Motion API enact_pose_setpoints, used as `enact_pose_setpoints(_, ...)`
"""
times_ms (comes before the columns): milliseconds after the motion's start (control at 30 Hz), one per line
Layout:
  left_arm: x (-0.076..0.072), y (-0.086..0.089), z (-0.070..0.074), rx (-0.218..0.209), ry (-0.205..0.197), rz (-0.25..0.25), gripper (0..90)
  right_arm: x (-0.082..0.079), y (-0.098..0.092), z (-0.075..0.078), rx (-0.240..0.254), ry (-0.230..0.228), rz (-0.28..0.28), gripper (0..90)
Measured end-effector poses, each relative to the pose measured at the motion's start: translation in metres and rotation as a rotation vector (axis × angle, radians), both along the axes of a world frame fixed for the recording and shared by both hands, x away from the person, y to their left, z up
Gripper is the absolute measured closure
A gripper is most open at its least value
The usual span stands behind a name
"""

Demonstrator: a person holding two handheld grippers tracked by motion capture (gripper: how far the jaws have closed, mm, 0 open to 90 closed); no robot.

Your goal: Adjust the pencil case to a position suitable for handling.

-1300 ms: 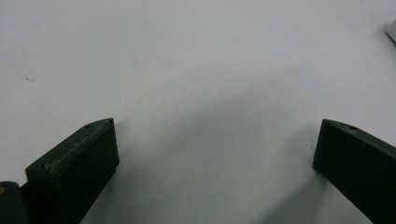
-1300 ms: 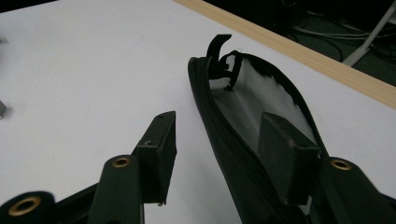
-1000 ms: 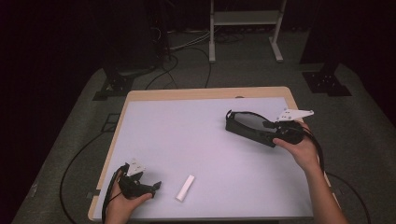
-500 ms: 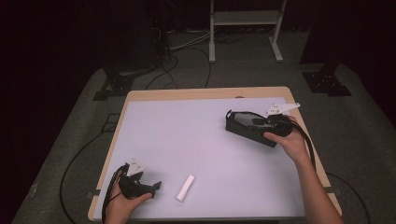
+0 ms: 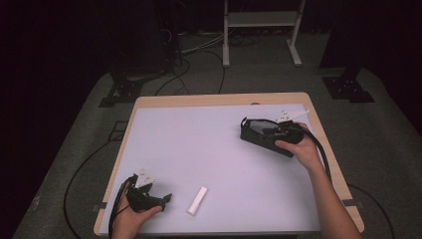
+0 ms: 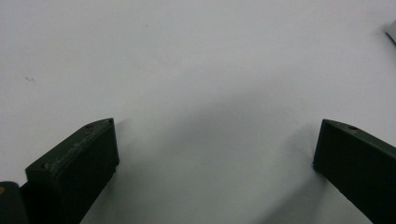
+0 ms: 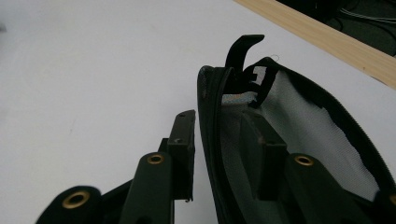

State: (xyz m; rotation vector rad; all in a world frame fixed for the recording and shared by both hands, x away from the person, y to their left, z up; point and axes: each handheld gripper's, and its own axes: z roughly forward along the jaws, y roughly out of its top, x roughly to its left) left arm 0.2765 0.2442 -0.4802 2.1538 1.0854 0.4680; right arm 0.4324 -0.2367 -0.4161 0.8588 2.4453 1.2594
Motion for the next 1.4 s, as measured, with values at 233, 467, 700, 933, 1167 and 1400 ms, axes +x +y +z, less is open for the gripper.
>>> enact_pose_setpoints(233, 0.000, 0.000, 0.000, -0.002, -0.002, 0.001, 0.0, 0.004, 0.005, -0.004, -0.033, 0.018, 0.016, 72.8)
enact_pose_setpoints(467, 0.000, 0.000, 0.000, 0.000, 0.000, 0.000, 0.0, 0.005, 0.008, -0.008, -0.056, 0.021, 0.035, 84.6)
enact_pose_setpoints(700, 0.000, 0.000, 0.000, 0.000, 0.000, 0.000, 0.0, 0.005, 0.009, -0.006, -0.064, 0.019, 0.045, 87.7)
enact_pose_setpoints(933, 0.000, 0.000, 0.000, 0.000, 0.001, 0.000, 0.0, 0.000, 0.009, 0.001, -0.047, 0.012, 0.061, 87.9)
enact_pose_setpoints(1167, 0.000, 0.000, 0.000, 0.000, 0.001, 0.000, 0.0, -0.008, 0.016, 0.008, -0.038, 0.005, 0.112, 87.9)
enact_pose_setpoints(1400, 0.000, 0.000, 0.000, 0.001, 0.002, 0.000, 0.0, -0.013, 0.024, 0.012, -0.032, 0.007, 0.166, 88.0)
